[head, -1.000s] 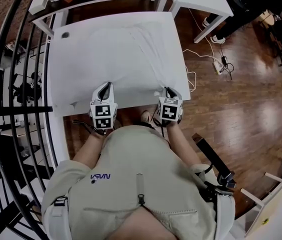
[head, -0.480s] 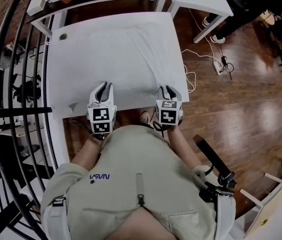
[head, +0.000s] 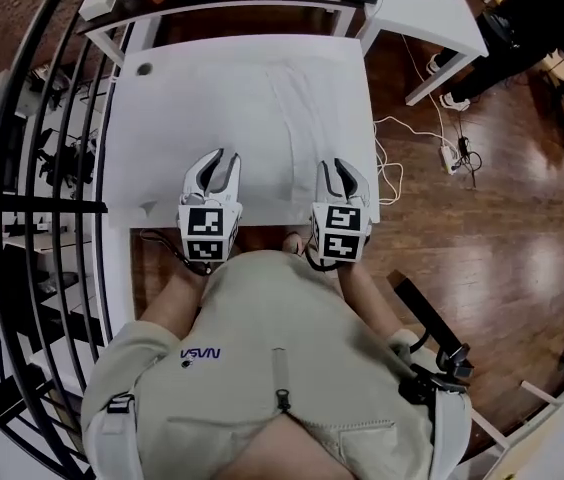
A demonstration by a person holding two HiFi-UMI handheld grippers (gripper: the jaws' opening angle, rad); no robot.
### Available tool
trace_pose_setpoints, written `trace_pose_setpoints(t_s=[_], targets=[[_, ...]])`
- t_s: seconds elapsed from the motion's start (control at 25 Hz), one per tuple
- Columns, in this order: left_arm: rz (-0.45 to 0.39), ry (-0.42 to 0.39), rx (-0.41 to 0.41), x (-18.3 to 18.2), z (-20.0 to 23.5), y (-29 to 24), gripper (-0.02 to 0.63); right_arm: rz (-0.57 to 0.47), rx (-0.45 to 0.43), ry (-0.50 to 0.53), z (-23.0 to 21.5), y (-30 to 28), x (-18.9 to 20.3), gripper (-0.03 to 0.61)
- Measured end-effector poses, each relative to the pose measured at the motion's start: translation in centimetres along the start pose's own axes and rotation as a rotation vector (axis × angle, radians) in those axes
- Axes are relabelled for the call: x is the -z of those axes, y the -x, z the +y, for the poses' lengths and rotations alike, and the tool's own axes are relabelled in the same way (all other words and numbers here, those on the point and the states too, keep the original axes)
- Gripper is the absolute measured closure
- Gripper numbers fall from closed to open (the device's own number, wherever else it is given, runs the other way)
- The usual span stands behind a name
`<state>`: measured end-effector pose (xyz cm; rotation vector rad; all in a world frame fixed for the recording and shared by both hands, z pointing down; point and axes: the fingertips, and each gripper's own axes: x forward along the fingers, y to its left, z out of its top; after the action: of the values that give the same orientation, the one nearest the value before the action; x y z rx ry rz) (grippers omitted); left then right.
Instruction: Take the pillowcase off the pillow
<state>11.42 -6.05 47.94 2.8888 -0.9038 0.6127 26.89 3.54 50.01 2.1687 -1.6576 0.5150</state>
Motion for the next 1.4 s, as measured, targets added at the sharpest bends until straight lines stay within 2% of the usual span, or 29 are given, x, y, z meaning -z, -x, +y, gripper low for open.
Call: trace_pose_setpoints(t_s=[0.32, 0.52, 0.88, 1.04, 1.2, 1.4], targets=[[-0.028, -0.017, -0.087, -3.3, 0.1, -1.7, 0.506, -0.080, -0.100, -0.001, -1.0, -1.9, -3.6, 0.485], [-0.038, -0.025, -0.091, -4.7, 1.1, -2.8, 0.500, -0.106, -0.124, -0.009, -0.1, -3.1, -5.6, 0.485], [-0.069, -0.021, -0.015, -6.6, 3.0, -6.6, 0.498, -0.087, -0.071, 0.006, 0.7, -5.3, -7.9, 0.484], [-0.068, -0.029, 0.019, -7.2, 4.0, -7.8, 0.474, -0.066, -0.030, 0.005, 0.1, -7.1, -9.2, 0.467], [-0.063, 0.004, 0.012, -7.4, 5.8, -8.2, 0.444, -0.057, -0.002, -0.006, 0.0, -8.6, -10.6, 0.453], [-0.050, 0.018, 0.057, -7.3, 6.8, -10.3, 0.425, -0.033, 0.017, -0.009, 0.1, -10.6, -11.7, 0.443]])
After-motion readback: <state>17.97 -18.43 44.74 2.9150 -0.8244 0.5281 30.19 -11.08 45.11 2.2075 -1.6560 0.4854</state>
